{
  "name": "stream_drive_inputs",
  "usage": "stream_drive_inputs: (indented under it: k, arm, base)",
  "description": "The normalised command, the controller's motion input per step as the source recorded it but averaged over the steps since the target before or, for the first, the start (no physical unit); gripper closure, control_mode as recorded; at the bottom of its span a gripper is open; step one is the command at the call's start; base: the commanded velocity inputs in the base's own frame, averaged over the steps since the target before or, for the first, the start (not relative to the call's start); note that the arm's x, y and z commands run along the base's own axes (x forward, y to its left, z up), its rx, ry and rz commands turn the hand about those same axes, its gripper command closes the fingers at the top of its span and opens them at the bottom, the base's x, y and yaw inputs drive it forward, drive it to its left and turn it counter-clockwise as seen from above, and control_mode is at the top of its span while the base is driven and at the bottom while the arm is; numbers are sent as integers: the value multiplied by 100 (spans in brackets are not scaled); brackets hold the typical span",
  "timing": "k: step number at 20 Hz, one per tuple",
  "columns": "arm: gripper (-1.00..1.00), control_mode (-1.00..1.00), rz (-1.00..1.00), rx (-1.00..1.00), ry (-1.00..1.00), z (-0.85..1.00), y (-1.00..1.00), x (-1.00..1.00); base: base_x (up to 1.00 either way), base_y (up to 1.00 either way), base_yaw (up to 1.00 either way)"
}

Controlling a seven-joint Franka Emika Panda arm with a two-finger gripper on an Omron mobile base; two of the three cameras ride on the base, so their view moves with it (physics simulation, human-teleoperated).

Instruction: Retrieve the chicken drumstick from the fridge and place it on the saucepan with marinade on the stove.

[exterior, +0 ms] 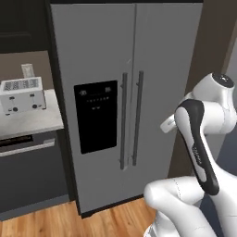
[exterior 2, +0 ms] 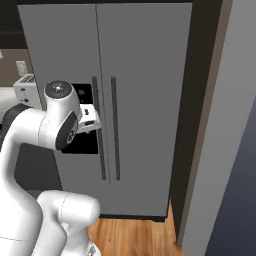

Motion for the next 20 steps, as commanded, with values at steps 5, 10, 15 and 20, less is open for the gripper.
stream_drive_inputs:
  k: [5, 10, 15, 20]
  arm:
    - [-100, 100, 0, 0, 0, 0, 0, 0]
    - [-100, 100, 0, 0, 0, 0, 0, 0]
    - [-100, 100, 0, 0, 0, 0, 0, 0]
    - [-100, 100, 0, 0, 0, 0, 0, 0]
  base:
    - [0, -41, 20]
    - [0, -16, 7]
    - [-6, -47, 6]
    - [0, -6, 2]
